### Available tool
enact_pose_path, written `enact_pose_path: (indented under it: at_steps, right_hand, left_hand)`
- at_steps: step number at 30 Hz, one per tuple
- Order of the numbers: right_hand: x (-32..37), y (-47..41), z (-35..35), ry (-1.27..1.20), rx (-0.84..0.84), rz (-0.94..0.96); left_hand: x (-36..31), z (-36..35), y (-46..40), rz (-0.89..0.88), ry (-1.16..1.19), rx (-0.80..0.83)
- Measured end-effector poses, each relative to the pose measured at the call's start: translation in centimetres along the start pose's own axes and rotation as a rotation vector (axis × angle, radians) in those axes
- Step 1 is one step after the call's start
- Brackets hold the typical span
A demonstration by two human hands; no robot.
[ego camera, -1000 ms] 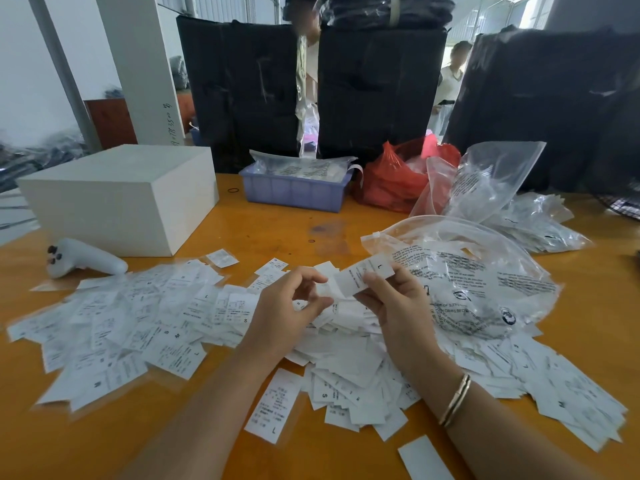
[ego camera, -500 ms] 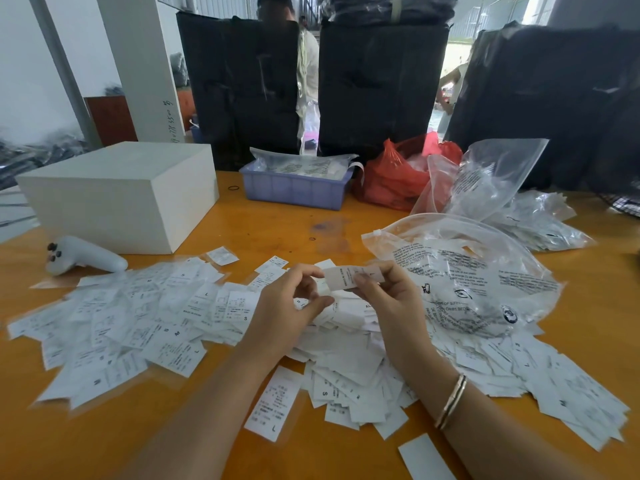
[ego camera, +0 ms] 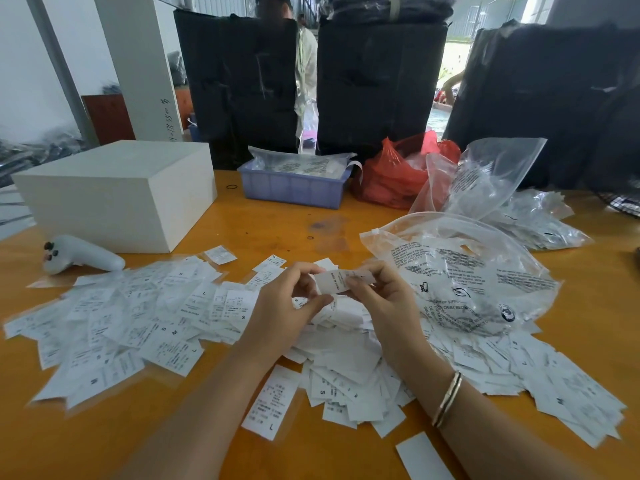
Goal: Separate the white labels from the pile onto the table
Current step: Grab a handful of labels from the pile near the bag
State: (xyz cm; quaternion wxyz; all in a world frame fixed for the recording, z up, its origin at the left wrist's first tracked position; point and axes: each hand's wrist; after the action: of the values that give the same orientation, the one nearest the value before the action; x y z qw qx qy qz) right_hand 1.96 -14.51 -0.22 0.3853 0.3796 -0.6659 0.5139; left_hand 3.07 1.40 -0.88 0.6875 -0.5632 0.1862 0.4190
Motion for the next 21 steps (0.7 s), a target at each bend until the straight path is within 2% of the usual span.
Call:
enact_pose_path:
  at_steps: [8, 14, 19, 21]
  right_hand:
    - [-0.05, -0.18, 0.38, 0.069, -0.003, 0.022]
    - [-0.27, -0.13, 0.46, 0.195, 0.056, -0.021]
    - [0.14, -0.58, 0.94, -0.015, -0.148, -0.016]
    - [0.10, -0.54, 0.99, -0.018, -0.161, 0.003]
  left_hand:
    - [0.06, 0.15, 0.07, 0.011, 0.014, -0.016]
    - [0.24, 0.33, -0.08, 0.064, 0.025, -0.064]
    - [0.26, 0.32, -0.09, 0.074, 0.062, -0.032]
    - [0.26, 0.24, -0.12, 0.067, 0.055, -0.023]
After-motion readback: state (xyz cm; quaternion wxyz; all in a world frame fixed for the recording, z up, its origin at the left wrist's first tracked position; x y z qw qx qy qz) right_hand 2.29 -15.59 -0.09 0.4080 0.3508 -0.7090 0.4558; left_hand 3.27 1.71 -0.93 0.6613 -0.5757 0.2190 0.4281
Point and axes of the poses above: each hand's wrist, its own y-axis away from the middle knuckle, its own z-axis out of the back of the hand, x = y × z, and after that the axes turned 8 degrees about -x, right-handed
